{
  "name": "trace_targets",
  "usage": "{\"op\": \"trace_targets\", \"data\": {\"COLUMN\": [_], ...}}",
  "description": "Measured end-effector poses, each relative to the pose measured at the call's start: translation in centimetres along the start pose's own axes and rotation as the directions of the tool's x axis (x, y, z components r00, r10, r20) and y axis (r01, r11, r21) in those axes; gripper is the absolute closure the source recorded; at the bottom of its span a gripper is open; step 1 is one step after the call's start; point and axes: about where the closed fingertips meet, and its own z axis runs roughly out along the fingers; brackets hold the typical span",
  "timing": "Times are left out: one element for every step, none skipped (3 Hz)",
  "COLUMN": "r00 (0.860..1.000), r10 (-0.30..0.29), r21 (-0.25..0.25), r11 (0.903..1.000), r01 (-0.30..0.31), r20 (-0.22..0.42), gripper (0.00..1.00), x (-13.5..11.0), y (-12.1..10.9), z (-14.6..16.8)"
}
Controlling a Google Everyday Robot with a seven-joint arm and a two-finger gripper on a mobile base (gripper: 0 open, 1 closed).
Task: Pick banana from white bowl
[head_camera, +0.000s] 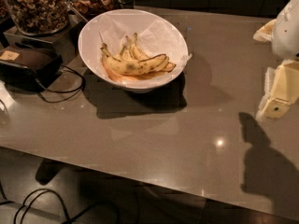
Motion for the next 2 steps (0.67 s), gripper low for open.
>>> {"op": "trace_targets", "data": {"r00": [1.0, 0.997], "r10": [0.0, -0.081], "r21": [0.0, -0.051], "r11": [1.0, 0.9954], "r01": [0.0, 0.081], "r20": [0.0, -0.002], "gripper": [0.0, 0.0], "x": [0.0, -2.5], "y": [0.0, -0.5], "z": [0.0, -0.3]}}
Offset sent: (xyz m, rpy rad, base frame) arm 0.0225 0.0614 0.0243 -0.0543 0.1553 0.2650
